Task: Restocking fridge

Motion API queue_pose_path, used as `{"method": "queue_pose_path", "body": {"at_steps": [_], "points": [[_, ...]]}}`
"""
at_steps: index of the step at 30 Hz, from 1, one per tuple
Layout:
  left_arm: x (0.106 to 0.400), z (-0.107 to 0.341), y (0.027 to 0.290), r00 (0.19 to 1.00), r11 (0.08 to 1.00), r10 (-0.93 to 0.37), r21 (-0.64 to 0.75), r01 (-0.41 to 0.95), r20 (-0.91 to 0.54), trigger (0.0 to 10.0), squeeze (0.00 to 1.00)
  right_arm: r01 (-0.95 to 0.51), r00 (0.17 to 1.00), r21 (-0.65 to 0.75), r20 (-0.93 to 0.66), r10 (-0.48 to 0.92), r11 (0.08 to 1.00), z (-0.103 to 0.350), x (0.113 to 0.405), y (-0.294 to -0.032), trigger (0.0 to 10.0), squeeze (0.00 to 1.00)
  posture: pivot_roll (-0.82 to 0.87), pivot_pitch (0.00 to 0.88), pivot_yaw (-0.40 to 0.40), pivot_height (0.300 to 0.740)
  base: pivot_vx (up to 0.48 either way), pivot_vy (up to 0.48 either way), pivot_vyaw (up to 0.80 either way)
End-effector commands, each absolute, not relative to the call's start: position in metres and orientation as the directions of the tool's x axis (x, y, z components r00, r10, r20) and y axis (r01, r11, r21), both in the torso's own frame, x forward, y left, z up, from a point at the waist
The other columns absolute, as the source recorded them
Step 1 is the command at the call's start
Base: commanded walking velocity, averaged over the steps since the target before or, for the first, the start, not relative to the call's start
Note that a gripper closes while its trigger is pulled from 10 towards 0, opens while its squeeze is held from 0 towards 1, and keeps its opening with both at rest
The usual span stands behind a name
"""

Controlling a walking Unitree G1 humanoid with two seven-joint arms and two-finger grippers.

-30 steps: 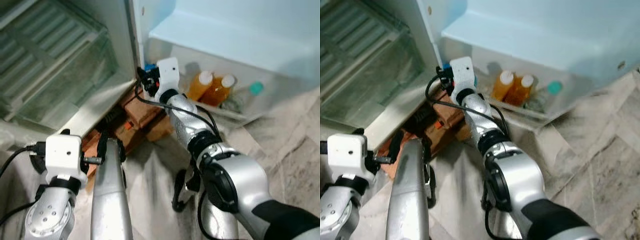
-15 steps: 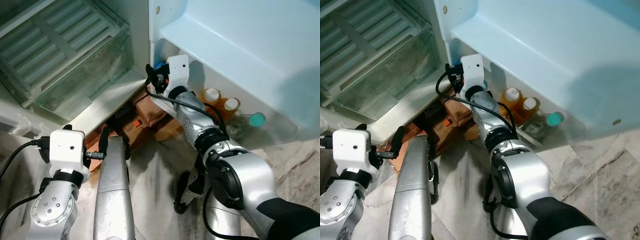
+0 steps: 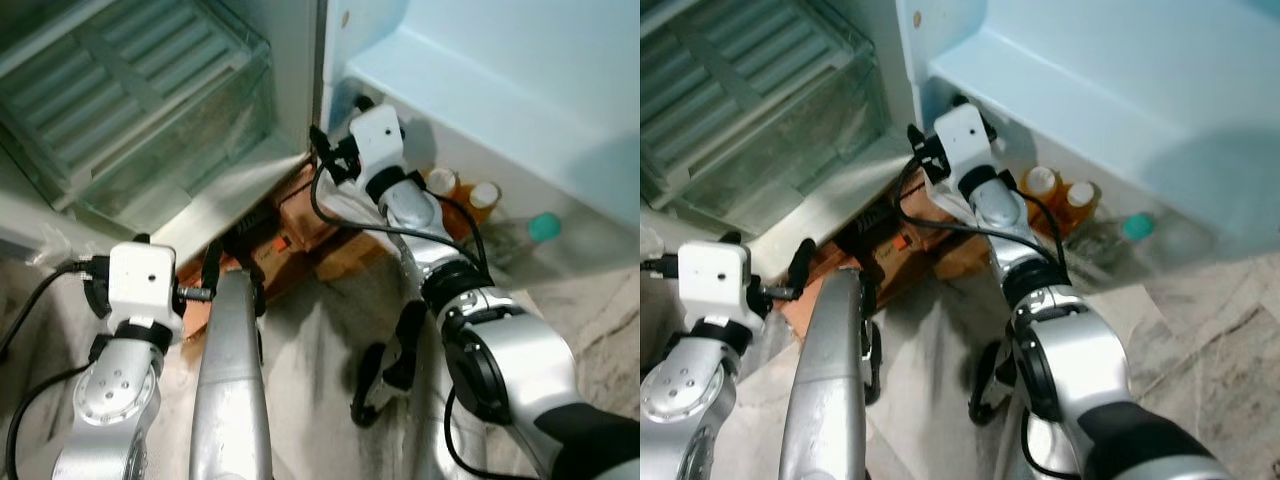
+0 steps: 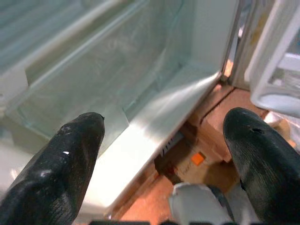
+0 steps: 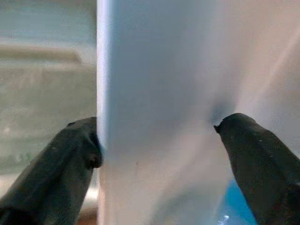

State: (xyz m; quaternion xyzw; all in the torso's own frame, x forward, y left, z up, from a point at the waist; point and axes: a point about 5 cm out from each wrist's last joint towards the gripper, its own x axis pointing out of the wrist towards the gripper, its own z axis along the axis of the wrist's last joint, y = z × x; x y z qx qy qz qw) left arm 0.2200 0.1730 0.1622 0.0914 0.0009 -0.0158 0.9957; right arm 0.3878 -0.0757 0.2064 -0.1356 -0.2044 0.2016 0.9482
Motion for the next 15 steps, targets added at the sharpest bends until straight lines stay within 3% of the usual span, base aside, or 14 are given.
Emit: {"method": "queue_pose_path", "body": {"at_steps": [1,10,15], "points": [[0.219,0.156,0.176,0.999,0.982,-0.028,0.186,0.032,-0.027,10.0,0.00,-0.236,0.733,-0.354,0.547,0.405,0.905,0.253,0.384,-0.081,10.0,1.00,0.27,0.282,0.016,0.557,0.000,0.000,0.00],[0.232,0.156,0.176,0.999,0.981,-0.039,0.188,0.037,0.005,10.0,0.00,-0.275,0.673,-0.388,0.576,0.464,0.880,0.251,0.364,-0.091,10.0,1.00,0.22,0.215,0.019,0.557,0.000,0.000,0.00],[0.235,0.153,0.175,0.999,0.983,-0.037,0.180,0.034,0.011,10.0,0.00,-0.304,0.679,-0.376,0.559,0.476,0.875,0.237,0.349,-0.096,10.0,1.00,0.20,0.174,0.013,0.557,0.000,0.000,0.00]]}}
